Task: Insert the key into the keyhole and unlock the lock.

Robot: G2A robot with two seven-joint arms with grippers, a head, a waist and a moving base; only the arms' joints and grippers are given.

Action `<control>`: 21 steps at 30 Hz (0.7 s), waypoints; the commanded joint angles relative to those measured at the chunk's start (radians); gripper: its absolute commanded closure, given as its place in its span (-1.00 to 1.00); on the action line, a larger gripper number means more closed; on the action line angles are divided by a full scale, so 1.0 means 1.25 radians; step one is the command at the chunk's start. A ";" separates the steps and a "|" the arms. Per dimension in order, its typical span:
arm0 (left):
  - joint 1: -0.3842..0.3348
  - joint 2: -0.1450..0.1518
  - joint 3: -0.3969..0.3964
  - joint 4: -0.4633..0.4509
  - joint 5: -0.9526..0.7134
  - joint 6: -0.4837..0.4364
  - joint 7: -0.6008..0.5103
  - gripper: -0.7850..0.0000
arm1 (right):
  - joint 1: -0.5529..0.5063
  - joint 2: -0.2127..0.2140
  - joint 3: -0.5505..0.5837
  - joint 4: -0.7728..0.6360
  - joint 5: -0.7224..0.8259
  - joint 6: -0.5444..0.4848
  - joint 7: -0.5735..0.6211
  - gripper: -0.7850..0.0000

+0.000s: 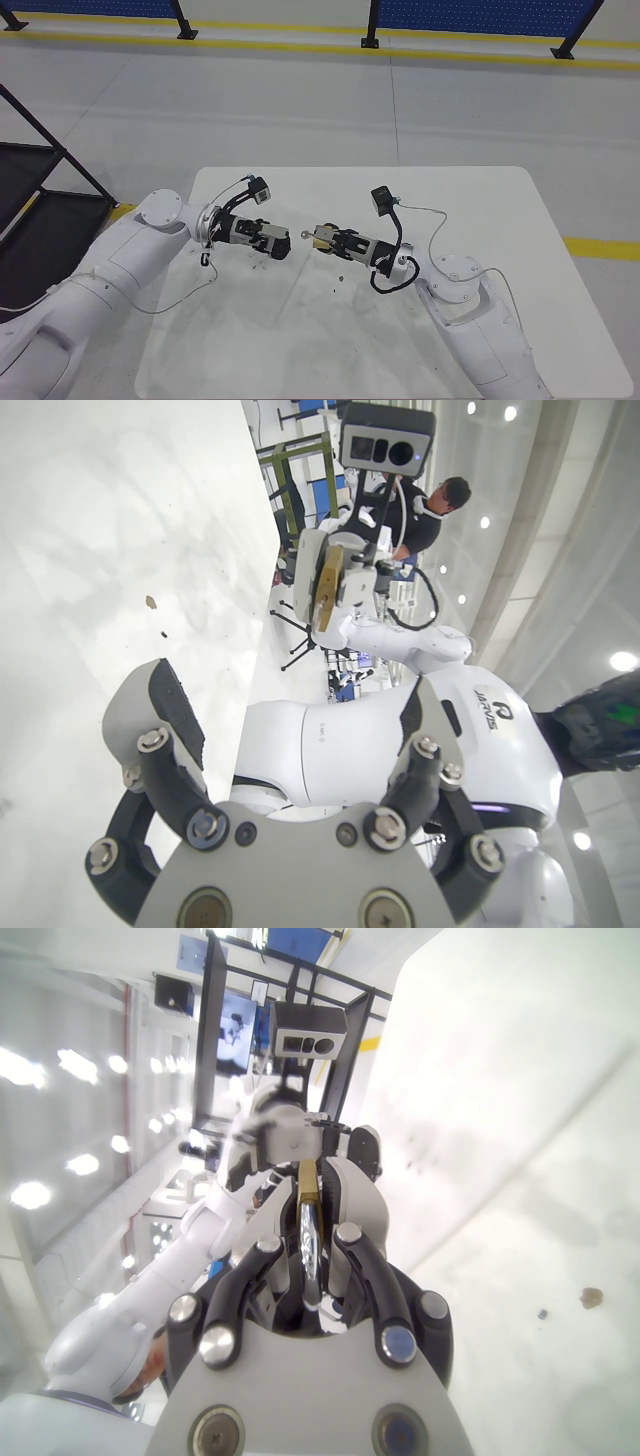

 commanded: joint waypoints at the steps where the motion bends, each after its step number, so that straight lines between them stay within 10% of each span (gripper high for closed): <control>1: 0.002 -0.002 -0.008 0.002 -0.022 -0.004 -0.029 -1.00 | 0.000 0.000 0.000 0.000 0.000 0.000 0.000 1.00; 6: 0.005 -0.012 -0.017 0.001 -0.013 -0.021 -0.032 -1.00 | 0.000 0.000 0.000 0.000 0.000 0.000 0.000 1.00; 12: 0.003 -0.026 -0.025 0.027 0.002 -0.025 -0.028 -0.23 | 0.000 0.000 0.000 0.000 0.000 0.000 0.000 1.00; 21: 0.001 -0.047 -0.041 0.032 0.015 -0.027 -0.026 0.02 | 0.000 0.000 0.000 0.000 0.000 0.000 0.000 1.00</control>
